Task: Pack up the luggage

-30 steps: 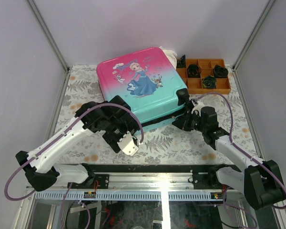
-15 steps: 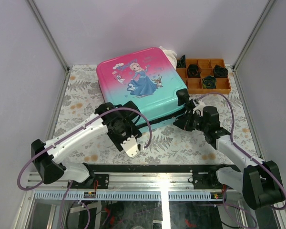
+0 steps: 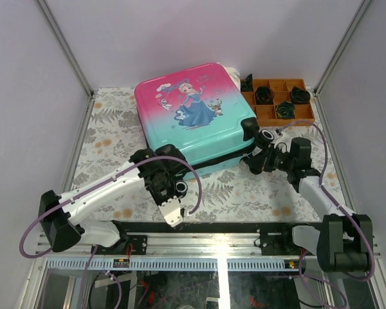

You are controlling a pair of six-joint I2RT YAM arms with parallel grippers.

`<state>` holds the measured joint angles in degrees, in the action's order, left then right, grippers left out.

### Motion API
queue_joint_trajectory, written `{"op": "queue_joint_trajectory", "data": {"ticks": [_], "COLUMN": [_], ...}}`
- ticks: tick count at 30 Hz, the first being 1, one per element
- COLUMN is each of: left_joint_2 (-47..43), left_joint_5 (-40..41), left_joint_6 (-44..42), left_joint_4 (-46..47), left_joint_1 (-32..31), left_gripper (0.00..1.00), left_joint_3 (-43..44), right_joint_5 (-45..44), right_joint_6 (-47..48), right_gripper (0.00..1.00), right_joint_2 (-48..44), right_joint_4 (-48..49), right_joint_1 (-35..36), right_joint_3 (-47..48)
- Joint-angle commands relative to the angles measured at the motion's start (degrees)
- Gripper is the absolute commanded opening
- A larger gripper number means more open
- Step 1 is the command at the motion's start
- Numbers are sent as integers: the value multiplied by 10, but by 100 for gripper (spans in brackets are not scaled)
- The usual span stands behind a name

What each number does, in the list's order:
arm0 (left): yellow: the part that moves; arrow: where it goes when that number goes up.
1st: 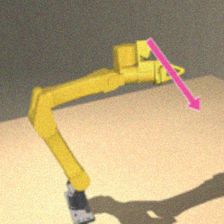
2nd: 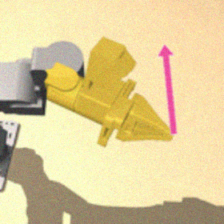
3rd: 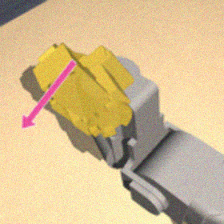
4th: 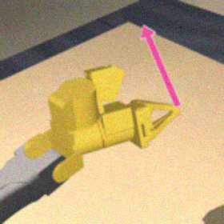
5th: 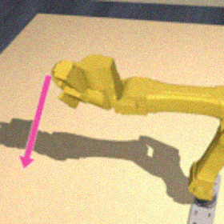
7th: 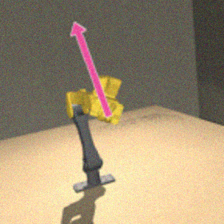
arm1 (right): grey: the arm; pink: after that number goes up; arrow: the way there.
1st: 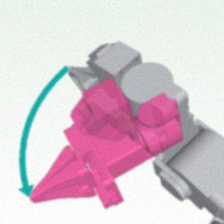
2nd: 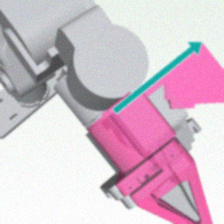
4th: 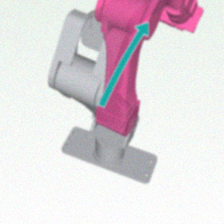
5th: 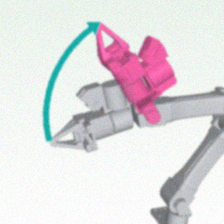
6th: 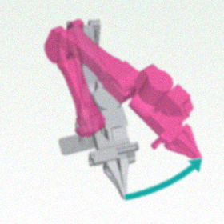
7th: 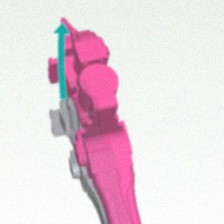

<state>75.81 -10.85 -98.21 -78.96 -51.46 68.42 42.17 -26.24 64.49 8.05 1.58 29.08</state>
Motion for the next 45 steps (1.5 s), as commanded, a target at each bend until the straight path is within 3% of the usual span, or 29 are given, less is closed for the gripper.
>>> {"op": "queue_joint_trajectory", "data": {"ticks": [1, 7, 13, 19, 21, 26, 38, 45], "left_joint_2": [-13, -14, -12, -2, 2, 14, 108, 147], "left_joint_5": [109, 115, 101, -34, -51, -35, 15, 40], "left_joint_6": [6, 9, 7, 49, 65, 74, 6, 5], "left_joint_4": [-43, -42, -39, -36, -23, 26, 108, 104], "left_joint_1": [20, 21, 20, 14, -10, -71, -74, -74], "left_gripper": [13, 11, 14, 84, 99, 100, 100, 87], "left_joint_3": [-8, -17, 3, 151, 186, 207, 182, 197], "right_joint_5": [-9, 41, 89, 112, 113, 114, 117, 119], "right_joint_6": [53, 96, 90, 62, 61, 61, 61, 60], "right_gripper": [0, 0, 0, 0, 0, 0, 0, 0], "right_joint_2": [22, 43, 59, 75, 76, 90, 103, 108], "right_joint_4": [-63, -89, -30, -15, -10, -13, -13, -7], "right_joint_1": [-97, -148, -150, -150, -150, -150, -150, -150], "right_joint_3": [54, 65, 40, 37, 34, 43, 53, 47]}}
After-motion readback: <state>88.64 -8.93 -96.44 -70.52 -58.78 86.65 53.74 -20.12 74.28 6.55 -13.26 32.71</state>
